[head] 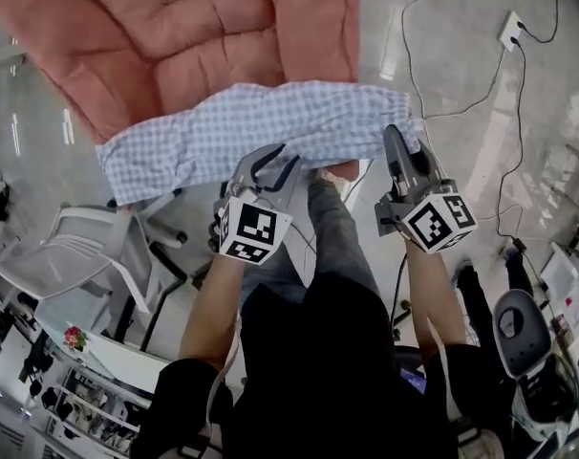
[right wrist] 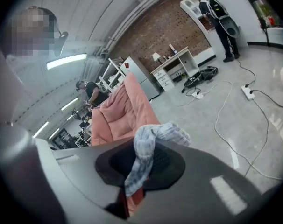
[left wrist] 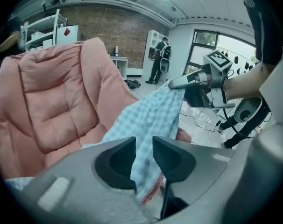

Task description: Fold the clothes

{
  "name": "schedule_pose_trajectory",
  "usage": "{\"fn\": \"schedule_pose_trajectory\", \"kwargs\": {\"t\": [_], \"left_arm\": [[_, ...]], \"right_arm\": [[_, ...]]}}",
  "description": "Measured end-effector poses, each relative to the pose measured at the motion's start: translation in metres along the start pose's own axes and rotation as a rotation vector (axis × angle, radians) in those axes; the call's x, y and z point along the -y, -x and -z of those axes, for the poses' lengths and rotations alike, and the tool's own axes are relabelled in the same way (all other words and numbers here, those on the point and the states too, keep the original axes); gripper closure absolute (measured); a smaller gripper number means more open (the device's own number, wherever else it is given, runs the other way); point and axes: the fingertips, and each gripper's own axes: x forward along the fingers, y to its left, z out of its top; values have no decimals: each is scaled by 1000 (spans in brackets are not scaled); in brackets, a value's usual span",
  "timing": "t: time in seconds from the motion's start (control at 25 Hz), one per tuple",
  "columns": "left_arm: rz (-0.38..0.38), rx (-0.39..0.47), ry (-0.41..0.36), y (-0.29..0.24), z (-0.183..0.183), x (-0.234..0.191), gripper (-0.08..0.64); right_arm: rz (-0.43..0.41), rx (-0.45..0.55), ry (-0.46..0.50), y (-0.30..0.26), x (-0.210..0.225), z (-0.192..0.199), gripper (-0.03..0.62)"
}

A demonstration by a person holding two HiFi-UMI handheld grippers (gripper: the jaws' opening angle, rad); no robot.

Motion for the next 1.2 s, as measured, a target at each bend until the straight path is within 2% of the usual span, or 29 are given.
{"fn": "schedule_pose_trajectory", "kwargs": {"t": [0.12, 0.24, 0.32, 0.56, 0.84, 0.96, 1.2], "left_arm": [[-30, 16, 16, 31, 16, -20, 437], [-50, 24, 36, 65, 30, -38, 437], [-68, 29, 37, 88, 31, -52, 437], [-157, 16, 56, 173, 55, -106, 437], [-237, 21, 136, 266, 85, -142, 421], [-282, 39, 167, 300, 93, -151, 415], [-395, 78, 286, 359, 121, -174, 410]], "right_arm": [[-25, 13, 117, -6, -44, -7, 560], [-81, 4, 257, -12, -102, -4, 560], [-113, 17, 317, -19, -144, -8, 560], [-201, 47, 377, -46, -260, -8, 560], [-331, 19, 432, -59, -377, -1, 560], [-390, -19, 486, -65, -423, 16, 560], [-514, -131, 566, -94, -496, 70, 560]]}}
